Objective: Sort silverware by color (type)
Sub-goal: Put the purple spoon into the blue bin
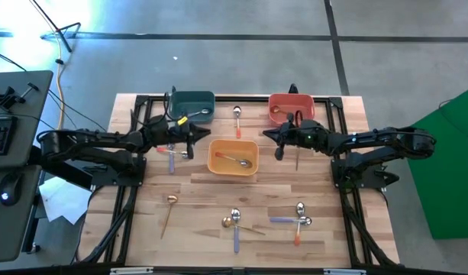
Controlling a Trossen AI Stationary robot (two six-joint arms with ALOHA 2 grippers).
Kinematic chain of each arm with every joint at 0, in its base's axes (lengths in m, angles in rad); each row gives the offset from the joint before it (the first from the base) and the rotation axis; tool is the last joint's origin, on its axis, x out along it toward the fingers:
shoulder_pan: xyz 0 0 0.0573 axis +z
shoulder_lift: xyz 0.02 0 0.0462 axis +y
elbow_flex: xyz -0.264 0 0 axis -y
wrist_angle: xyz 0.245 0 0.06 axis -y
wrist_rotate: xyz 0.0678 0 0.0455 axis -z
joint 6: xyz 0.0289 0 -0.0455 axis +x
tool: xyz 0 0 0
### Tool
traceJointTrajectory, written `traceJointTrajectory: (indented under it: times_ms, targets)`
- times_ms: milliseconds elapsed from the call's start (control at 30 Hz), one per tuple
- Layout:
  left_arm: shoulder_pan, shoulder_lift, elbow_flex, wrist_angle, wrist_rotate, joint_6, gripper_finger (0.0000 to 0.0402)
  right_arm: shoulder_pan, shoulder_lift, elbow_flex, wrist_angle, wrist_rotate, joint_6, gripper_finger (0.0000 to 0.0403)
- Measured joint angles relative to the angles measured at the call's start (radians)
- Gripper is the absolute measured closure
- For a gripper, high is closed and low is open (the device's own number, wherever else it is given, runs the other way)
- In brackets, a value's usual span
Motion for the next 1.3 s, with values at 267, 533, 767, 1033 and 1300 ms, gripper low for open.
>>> traceJointTrajectory:
  times_ms: [267,533,767,1033,1300]
  targets:
    - [-0.010,0.000,0.000,-0.008,0.000,-0.014,0.0383,-0.024,0.000,0.000,-0.004,0.005,-0.024,0.0402]
    - [-0.008,0.000,0.000,-0.006,-0.001,-0.041,0.0383,-0.053,0.001,0.000,-0.061,0.031,0.002,0.0402]
    - [-0.009,0.000,0.000,0.001,-0.007,-0.080,0.0383,-0.058,0.001,0.000,-0.118,0.132,0.017,0.0402]
    - [-0.009,0.000,0.000,0.041,-0.008,-0.124,0.0383,-0.032,0.002,0.043,-0.215,0.139,-0.001,0.0385]
    - [-0.009,0.000,0.001,0.042,-0.008,-0.138,0.0383,0.063,0.001,0.231,-0.515,0.123,0.043,0.0275]
